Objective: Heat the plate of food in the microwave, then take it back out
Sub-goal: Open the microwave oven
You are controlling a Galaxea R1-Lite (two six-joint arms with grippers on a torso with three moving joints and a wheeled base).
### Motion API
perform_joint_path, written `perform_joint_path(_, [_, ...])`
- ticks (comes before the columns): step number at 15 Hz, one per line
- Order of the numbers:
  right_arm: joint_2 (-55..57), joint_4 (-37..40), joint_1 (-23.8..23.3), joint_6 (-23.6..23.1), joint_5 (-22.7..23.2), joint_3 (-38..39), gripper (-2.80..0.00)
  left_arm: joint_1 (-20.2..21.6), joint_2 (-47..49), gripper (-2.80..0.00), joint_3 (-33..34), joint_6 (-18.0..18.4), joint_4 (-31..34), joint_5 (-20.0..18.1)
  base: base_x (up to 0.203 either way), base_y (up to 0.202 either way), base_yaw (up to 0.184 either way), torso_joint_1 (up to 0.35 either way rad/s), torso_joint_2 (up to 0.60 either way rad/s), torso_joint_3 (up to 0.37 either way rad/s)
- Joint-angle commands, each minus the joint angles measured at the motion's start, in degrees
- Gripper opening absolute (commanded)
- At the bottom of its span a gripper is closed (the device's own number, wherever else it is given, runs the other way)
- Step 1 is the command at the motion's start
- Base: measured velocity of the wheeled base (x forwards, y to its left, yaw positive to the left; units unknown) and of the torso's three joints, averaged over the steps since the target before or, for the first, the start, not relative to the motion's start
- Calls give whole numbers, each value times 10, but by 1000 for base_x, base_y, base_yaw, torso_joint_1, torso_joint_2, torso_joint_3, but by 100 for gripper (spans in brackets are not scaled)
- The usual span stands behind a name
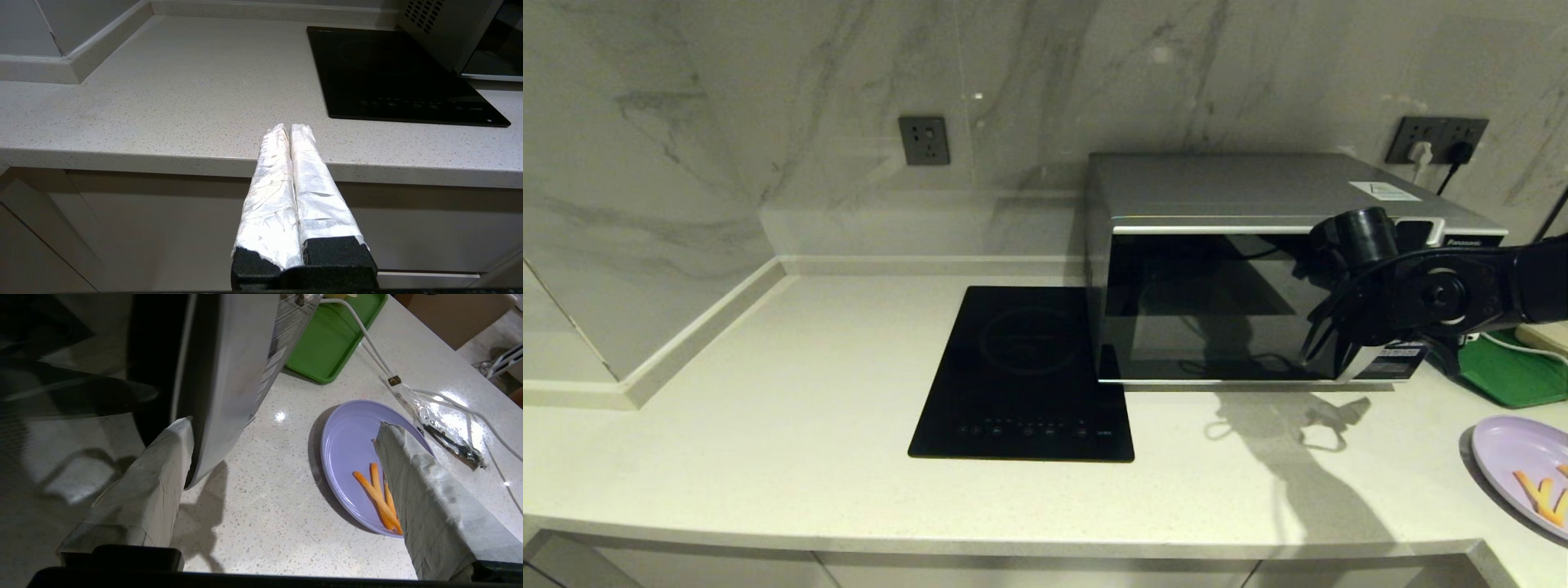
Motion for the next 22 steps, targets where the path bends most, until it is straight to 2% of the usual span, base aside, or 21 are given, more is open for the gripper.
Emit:
perform_joint_path(1, [3, 1, -2, 5, -4, 2, 0, 0, 0, -280, 0, -1, 0, 0, 0, 0, 0, 0, 0, 0])
perform_joint_path(11, [17, 2, -19, 74, -10, 3, 0, 0, 0, -280, 0, -1, 0, 0, 0, 0, 0, 0, 0, 0])
perform_joint_path(14, [30, 2, -21, 99, -25, 5, 0, 0, 0, -280, 0, -1, 0, 0, 0, 0, 0, 0, 0, 0])
perform_joint_path(22, [13, 3, -20, 110, -25, 20, 0, 0, 0, -280, 0, -1, 0, 0, 0, 0, 0, 0, 0, 0])
